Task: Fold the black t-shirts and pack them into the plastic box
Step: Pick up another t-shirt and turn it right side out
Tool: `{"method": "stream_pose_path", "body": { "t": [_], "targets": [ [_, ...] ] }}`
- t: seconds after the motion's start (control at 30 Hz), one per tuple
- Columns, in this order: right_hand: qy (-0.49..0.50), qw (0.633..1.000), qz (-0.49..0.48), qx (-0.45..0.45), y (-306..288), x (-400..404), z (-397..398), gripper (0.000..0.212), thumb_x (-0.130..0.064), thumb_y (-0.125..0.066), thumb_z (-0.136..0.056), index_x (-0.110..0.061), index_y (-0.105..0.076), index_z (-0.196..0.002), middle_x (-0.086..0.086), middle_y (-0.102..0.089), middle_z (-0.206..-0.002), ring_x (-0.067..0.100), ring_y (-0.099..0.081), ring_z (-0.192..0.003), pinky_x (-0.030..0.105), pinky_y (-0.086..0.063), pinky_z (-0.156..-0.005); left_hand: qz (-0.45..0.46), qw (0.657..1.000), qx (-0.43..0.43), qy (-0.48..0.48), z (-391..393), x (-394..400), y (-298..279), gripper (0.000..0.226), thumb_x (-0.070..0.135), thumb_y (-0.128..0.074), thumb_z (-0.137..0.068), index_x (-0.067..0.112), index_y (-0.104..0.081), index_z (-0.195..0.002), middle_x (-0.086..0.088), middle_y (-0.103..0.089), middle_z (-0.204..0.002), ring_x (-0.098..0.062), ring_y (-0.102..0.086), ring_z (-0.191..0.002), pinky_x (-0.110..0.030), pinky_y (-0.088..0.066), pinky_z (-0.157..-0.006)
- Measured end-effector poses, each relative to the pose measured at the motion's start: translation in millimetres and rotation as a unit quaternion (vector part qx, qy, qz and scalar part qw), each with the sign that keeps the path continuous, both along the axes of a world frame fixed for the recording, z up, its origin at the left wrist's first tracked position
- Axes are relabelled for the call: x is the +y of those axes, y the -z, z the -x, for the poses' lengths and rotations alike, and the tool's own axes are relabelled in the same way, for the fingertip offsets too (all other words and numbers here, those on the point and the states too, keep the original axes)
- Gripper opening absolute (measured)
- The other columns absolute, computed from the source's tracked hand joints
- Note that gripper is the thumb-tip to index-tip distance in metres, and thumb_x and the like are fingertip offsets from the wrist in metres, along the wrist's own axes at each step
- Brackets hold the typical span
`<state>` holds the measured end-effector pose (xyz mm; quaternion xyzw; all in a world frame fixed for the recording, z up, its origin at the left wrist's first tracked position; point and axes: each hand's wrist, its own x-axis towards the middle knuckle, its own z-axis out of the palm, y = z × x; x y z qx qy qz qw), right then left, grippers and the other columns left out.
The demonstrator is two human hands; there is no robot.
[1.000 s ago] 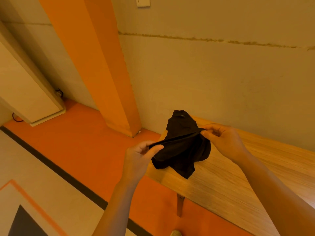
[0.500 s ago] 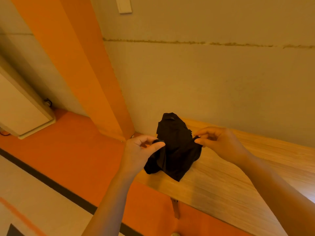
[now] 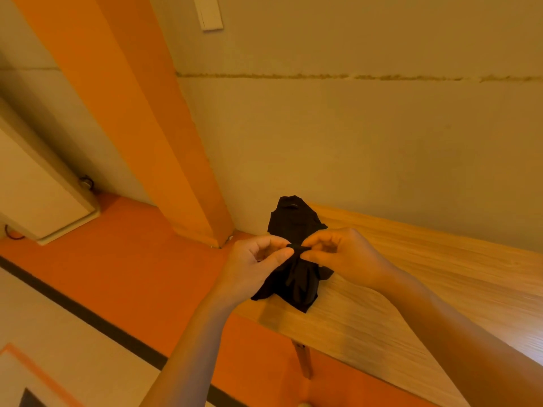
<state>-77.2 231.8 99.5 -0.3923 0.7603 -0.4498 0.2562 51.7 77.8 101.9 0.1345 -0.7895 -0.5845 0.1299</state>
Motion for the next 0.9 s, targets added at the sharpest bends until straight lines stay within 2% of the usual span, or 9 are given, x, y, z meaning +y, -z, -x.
{"method": "stream_pose_path", "body": {
  "t": [0.1, 0.23, 0.33, 0.4, 0.53, 0.6, 0.7, 0.8, 0.9],
  "targets": [
    [0.000, 1.000, -0.006, -0.002, 2, 1, 2, 0.015, -0.023, -0.068, -0.086, -0.032, -0.067, -0.098, -0.004, -0.071, -0.082, 0.009, -0.066, -0.080, 0.023, -0.053, -0.077, 0.004, 1.000, -0.002, -0.022, -1, 0, 1, 0.014, 0.024, -0.070, -0.080, 0.015, -0.074, -0.091, 0.002, -0.072, -0.085, -0.017, -0.068, -0.085, -0.025, -0.055, -0.076],
    [0.027, 0.999, -0.043, 0.014, 1, 6, 9, 0.034, -0.024, -0.069, -0.086, -0.030, -0.057, -0.117, -0.011, -0.071, -0.082, -0.004, -0.065, -0.084, 0.004, -0.044, -0.074, 0.027, 0.998, -0.003, -0.055, 2, -5, 1, 0.013, 0.022, -0.074, -0.080, 0.013, -0.075, -0.088, 0.001, -0.073, -0.085, -0.016, -0.069, -0.082, -0.027, -0.055, -0.074],
    [0.039, 0.992, -0.108, 0.046, -5, 18, 24, 0.018, -0.024, -0.068, -0.087, -0.023, -0.067, -0.105, -0.011, -0.071, -0.083, -0.003, -0.065, -0.079, 0.005, -0.044, -0.065, 0.041, 0.997, -0.004, -0.071, 7, -10, -2, 0.013, 0.024, -0.074, -0.080, 0.014, -0.075, -0.089, 0.002, -0.073, -0.085, -0.014, -0.068, -0.082, -0.025, -0.054, -0.072],
    [0.054, 0.988, -0.124, 0.069, -10, 28, 34, 0.010, -0.026, -0.068, -0.087, -0.024, -0.071, -0.096, -0.010, -0.070, -0.083, -0.003, -0.065, -0.076, 0.006, -0.043, -0.061, 0.049, 0.996, 0.000, -0.073, 13, -9, -7, 0.010, 0.023, -0.073, -0.082, 0.014, -0.074, -0.087, 0.003, -0.072, -0.083, -0.012, -0.067, -0.079, -0.021, -0.052, -0.070],
    [0.081, 0.989, -0.090, 0.087, -26, 51, 50, 0.005, -0.027, -0.069, -0.087, -0.031, -0.069, -0.085, -0.016, -0.067, -0.080, -0.011, -0.060, -0.072, 0.005, -0.042, -0.060, 0.077, 0.996, -0.005, -0.052, 37, 8, -22, 0.004, 0.025, -0.072, -0.084, 0.021, -0.073, -0.084, 0.006, -0.071, -0.081, -0.008, -0.066, -0.077, -0.016, -0.050, -0.067],
    [0.091, 0.988, -0.064, 0.111, -38, 64, 59, 0.005, -0.023, -0.069, -0.087, -0.028, -0.068, -0.085, -0.015, -0.066, -0.078, -0.014, -0.058, -0.070, 0.004, -0.043, -0.062, 0.095, 0.995, -0.008, -0.031, 54, 21, -33, 0.005, 0.027, -0.072, -0.085, 0.021, -0.073, -0.085, 0.006, -0.070, -0.082, -0.006, -0.064, -0.076, -0.014, -0.049, -0.066],
    [0.100, 0.984, -0.027, 0.141, -62, 85, 75, 0.007, -0.019, -0.068, -0.088, -0.024, -0.067, -0.084, -0.012, -0.065, -0.073, -0.010, -0.058, -0.065, 0.005, -0.043, -0.061, 0.104, 0.994, -0.008, -0.008, 88, 43, -57, 0.003, 0.026, -0.072, -0.085, 0.023, -0.072, -0.084, 0.008, -0.068, -0.080, -0.002, -0.062, -0.073, -0.014, -0.047, -0.063],
    [0.108, 0.979, -0.011, 0.170, -95, 107, 97, 0.003, -0.018, -0.067, -0.089, -0.019, -0.068, -0.086, -0.008, -0.065, -0.072, -0.007, -0.057, -0.062, 0.006, -0.043, -0.060, 0.156, 0.987, 0.016, 0.020, 127, 66, -90, 0.006, 0.023, -0.072, -0.086, 0.028, -0.070, -0.083, 0.013, -0.067, -0.078, 0.005, -0.060, -0.070, -0.012, -0.048, -0.066],
    [0.130, 0.972, 0.005, 0.196, -127, 130, 123, 0.001, -0.020, -0.067, -0.088, -0.020, -0.068, -0.086, -0.008, -0.065, -0.071, -0.007, -0.056, -0.059, 0.007, -0.041, -0.057, 0.200, 0.978, 0.046, 0.045, 163, 90, -126, 0.002, 0.021, -0.070, -0.087, 0.022, -0.071, -0.089, 0.010, -0.068, -0.081, 0.005, -0.060, -0.070, -0.008, -0.047, -0.066]
  ]
}}
